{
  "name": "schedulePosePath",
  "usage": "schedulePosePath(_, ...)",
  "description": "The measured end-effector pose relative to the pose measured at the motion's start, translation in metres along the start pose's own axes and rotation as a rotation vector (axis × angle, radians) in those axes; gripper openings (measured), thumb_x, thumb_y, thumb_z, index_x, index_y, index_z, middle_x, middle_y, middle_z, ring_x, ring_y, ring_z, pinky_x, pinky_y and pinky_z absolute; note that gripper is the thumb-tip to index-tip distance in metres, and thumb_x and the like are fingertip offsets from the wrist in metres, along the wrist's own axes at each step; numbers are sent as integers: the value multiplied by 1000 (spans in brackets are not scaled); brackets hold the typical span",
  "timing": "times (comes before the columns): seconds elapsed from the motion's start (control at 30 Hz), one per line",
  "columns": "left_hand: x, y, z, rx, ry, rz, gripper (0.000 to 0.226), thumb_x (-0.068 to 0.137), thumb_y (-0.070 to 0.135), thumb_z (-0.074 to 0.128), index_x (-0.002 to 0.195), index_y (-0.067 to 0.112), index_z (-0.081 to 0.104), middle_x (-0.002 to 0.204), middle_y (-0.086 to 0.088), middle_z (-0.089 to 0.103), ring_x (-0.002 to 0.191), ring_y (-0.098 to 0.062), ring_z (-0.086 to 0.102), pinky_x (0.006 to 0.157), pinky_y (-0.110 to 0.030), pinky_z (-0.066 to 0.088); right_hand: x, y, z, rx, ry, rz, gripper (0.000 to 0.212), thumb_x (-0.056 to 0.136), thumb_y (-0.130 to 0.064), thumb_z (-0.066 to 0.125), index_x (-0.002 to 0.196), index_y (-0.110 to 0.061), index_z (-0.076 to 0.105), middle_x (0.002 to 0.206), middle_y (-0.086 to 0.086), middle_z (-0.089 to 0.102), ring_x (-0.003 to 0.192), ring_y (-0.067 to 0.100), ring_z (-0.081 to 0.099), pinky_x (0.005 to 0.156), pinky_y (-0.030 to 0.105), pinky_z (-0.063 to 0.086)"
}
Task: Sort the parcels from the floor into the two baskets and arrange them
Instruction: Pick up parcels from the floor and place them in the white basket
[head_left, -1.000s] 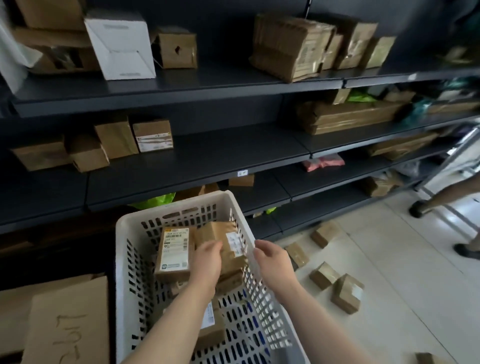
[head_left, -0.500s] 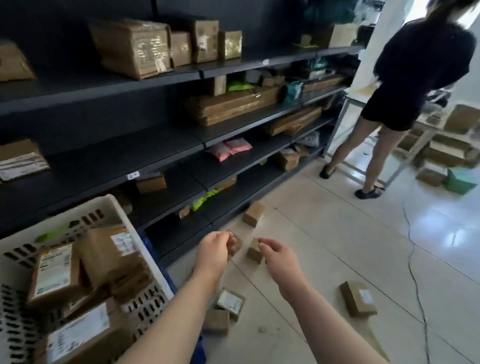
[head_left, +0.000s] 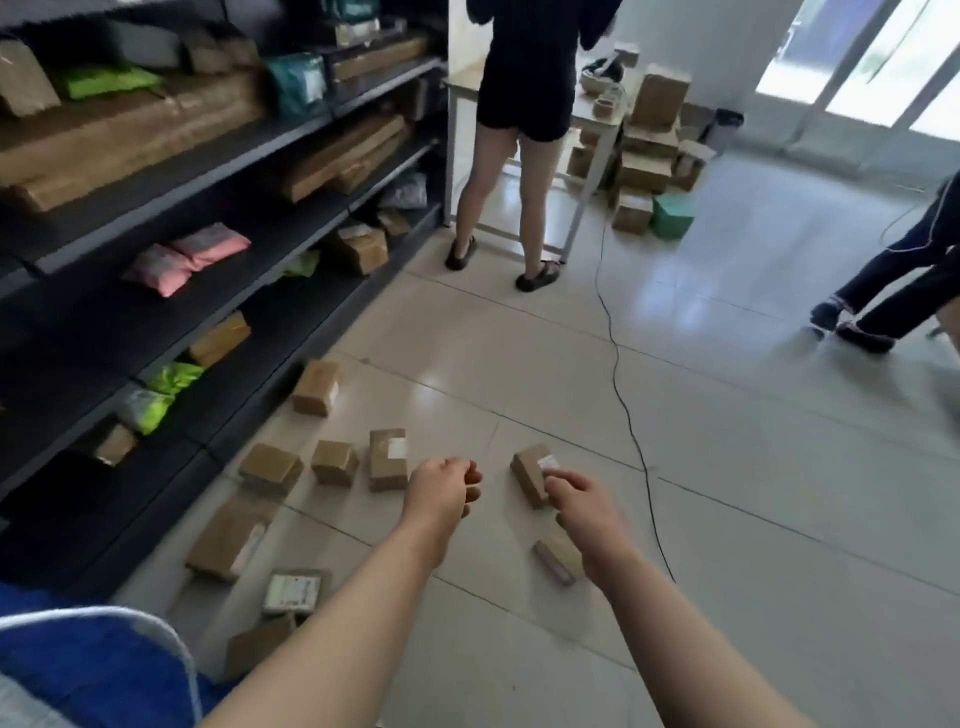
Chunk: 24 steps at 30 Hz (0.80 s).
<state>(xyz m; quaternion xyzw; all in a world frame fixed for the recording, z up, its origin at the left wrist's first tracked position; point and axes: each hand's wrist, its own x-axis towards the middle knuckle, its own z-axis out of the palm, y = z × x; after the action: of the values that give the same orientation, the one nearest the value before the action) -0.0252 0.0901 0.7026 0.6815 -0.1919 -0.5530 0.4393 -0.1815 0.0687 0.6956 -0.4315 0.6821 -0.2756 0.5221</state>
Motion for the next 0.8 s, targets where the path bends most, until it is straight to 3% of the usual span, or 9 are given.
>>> schedulePosePath(0.1,35,-3,41,62,-49,-32,18,97,18,45,93,10,61,89,-6,64,74,-17,58,68,-30,45,36,16,-33,65,77,84,22,92,-19,57,108,-20,72,99,2,68,85,17,59,72,30,49)
schedulePosePath(0.23,91,-7,92,135,-99,-78,17,95,18,47,89,9,60,85,-7,62,74,-21,56,64,-29,42,95,39,-63,107,156,162,23,92,-16,58,110,-14,72,97,-1,68,95,19,61,87,35,49)
schedulePosePath(0.43,200,-10,161,216,-163,-204,15,92,14,48,81,10,57,79,-8,56,75,-21,49,63,-30,38,204,72,-90,151,253,297,25,94,-14,55,116,-11,69,103,2,67,99,18,60,80,28,45)
schedulePosePath(0.53,260,-19,194,278,-165,-274,17,92,13,48,78,10,57,78,-9,56,76,-22,50,66,-32,39,260,98,-93,185,311,399,26,95,-12,54,116,-9,69,105,4,66,95,18,58,69,23,44)
schedulePosePath(0.7,353,-76,249,391,-189,-352,15,91,11,49,78,12,57,78,-7,56,73,-21,48,58,-27,35,339,168,-90,196,359,514,23,94,-10,56,112,-6,70,89,3,64,74,12,56,58,19,41)
schedulePosePath(0.8,399,-131,281,455,-213,-403,13,90,12,48,79,13,55,79,-7,54,73,-20,46,58,-28,34,387,226,-89,195,359,559,22,94,-9,56,112,-6,69,90,3,64,74,10,55,63,23,43)
